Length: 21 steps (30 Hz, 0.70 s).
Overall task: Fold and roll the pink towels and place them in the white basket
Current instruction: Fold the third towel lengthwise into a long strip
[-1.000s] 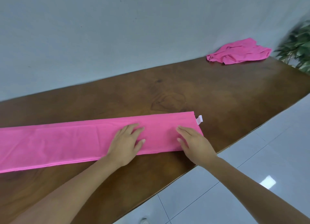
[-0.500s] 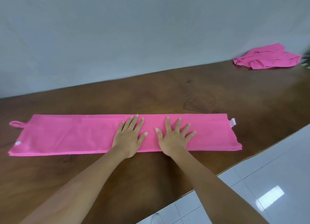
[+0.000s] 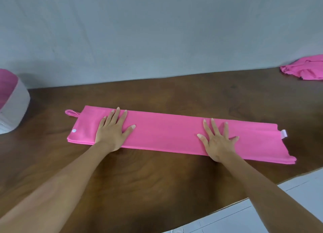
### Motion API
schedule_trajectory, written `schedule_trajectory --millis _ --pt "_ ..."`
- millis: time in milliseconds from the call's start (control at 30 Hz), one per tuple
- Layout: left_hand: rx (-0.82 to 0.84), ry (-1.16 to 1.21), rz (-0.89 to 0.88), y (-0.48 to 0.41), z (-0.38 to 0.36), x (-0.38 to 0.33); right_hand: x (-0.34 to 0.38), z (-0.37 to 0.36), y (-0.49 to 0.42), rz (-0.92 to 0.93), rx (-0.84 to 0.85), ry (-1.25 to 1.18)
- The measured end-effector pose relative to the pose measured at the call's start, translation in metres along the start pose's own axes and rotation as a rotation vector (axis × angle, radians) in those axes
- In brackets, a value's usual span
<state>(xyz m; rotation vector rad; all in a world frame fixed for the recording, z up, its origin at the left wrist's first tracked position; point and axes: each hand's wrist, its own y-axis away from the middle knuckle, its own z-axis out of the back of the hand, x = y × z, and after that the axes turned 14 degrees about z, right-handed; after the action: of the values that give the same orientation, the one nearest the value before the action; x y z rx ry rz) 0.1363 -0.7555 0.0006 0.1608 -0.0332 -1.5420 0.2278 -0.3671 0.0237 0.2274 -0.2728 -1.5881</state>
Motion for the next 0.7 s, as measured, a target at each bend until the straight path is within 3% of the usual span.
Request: schedule_trajectory --millis 300,633,700 --pt "-0.011 -0.023 0.245 -0.013 0.014 0.072 0.007 0.002 -0.001 0.015 -0.004 0.097" --pt "-0.09 0.002 0.332 -0.015 0.014 0.064 0.006 -0.003 -0.001 0.052 -0.041 0.031" --pt "-0.134 -0.023 0.273 -0.011 0.016 0.048 0.005 -0.005 -0.001 0.055 -0.054 0.01"
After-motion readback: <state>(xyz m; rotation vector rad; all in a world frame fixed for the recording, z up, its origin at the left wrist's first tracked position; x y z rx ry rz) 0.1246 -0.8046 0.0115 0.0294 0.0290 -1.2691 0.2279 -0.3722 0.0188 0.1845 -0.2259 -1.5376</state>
